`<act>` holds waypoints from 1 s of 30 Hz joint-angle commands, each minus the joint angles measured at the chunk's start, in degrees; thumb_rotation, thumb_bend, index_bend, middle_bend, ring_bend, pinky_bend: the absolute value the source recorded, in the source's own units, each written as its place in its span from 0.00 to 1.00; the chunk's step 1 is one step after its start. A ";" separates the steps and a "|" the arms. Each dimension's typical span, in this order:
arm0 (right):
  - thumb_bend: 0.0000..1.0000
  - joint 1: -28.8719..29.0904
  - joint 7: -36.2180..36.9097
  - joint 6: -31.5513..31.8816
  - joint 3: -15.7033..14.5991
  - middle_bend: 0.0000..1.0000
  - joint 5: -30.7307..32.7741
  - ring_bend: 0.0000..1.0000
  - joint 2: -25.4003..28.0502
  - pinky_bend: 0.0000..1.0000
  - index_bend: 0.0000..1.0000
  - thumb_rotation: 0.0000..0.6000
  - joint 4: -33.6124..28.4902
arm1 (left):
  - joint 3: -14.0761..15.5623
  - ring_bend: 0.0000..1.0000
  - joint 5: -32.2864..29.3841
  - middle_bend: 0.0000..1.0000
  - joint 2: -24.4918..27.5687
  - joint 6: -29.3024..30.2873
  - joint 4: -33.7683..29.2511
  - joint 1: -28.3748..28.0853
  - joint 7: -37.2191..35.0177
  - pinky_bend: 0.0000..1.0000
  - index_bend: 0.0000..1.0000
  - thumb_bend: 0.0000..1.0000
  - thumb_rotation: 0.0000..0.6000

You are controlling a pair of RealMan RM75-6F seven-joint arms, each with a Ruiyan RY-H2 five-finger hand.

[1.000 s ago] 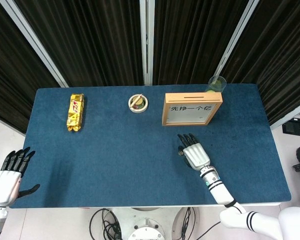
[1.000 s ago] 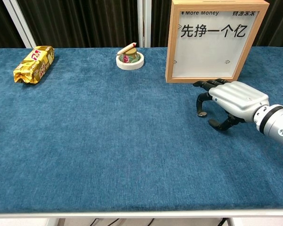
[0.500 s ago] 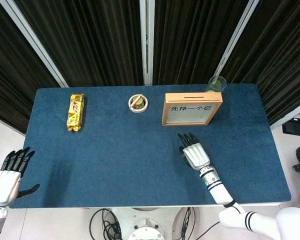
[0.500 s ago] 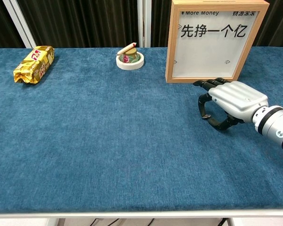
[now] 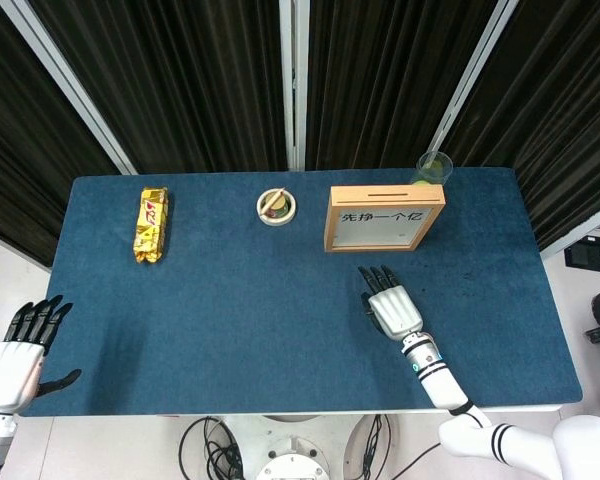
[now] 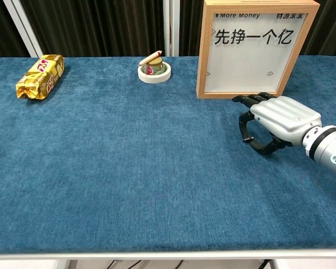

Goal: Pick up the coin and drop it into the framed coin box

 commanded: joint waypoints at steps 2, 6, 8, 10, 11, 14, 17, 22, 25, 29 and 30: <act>0.33 0.00 0.19 0.07 0.00 0.01 -0.11 0.00 0.11 0.00 0.46 1.00 -0.09 | 0.05 0.00 0.05 0.00 -0.02 -0.02 -0.02 0.00 0.12 0.00 0.07 0.10 1.00; 0.33 0.07 0.56 0.05 -0.01 0.01 -0.27 0.00 0.11 0.00 0.43 1.00 -0.16 | 0.05 0.00 0.03 0.00 0.02 -0.01 -0.08 0.00 0.11 0.00 0.07 0.10 1.00; 0.33 0.10 0.85 0.15 -0.05 0.01 -0.50 0.00 0.07 0.00 0.43 1.00 -0.08 | 0.04 0.00 0.01 0.00 0.05 -0.05 -0.11 -0.03 0.07 0.00 0.07 0.10 1.00; 0.33 0.11 1.13 0.36 -0.06 0.01 -0.74 0.00 -0.02 0.00 0.43 1.00 0.06 | 0.06 0.00 0.05 0.00 0.07 -0.09 -0.11 -0.07 0.04 0.00 0.07 0.10 1.00; 0.33 0.13 1.21 0.42 -0.04 0.01 -0.80 0.00 -0.05 0.00 0.43 1.00 0.13 | 0.06 0.00 0.06 0.00 0.07 -0.13 -0.10 -0.09 0.04 0.00 0.07 0.10 1.00; 0.33 0.15 1.42 0.55 0.05 0.01 -0.88 0.00 -0.20 0.00 0.43 1.00 0.38 | 0.06 0.00 0.15 0.00 0.07 -0.11 -0.01 -0.16 -0.08 0.00 0.07 0.10 1.00; 0.33 0.20 1.78 0.69 0.05 0.01 -1.12 0.00 -0.38 0.00 0.43 1.00 0.59 | 0.05 0.00 0.18 0.00 0.08 -0.09 0.08 -0.19 -0.30 0.00 0.07 0.10 1.00; 0.34 0.18 2.66 1.48 -0.15 0.01 -2.09 0.00 -0.68 0.00 0.45 1.00 1.06 | 0.08 0.00 0.33 0.00 0.03 0.04 0.20 -0.20 -0.48 0.00 0.07 0.10 1.00; 0.34 0.18 3.36 1.83 -0.32 0.01 -2.71 0.00 -0.73 0.00 0.47 1.00 1.34 | 0.11 0.00 0.41 0.00 0.03 0.06 0.18 -0.24 -0.85 0.00 0.07 0.10 1.00; 0.35 0.23 3.95 2.10 -0.54 0.01 -3.39 0.00 -0.82 0.00 0.50 1.00 1.78 | 0.18 0.00 0.36 0.00 0.08 -0.15 0.18 -0.30 -0.94 0.00 0.07 0.10 1.00; 0.35 0.22 4.05 2.06 -0.56 0.02 -3.42 0.00 -0.85 0.00 0.51 1.00 1.85 | 0.18 0.00 0.36 0.00 0.08 -0.16 0.17 -0.31 -1.00 0.00 0.07 0.10 1.00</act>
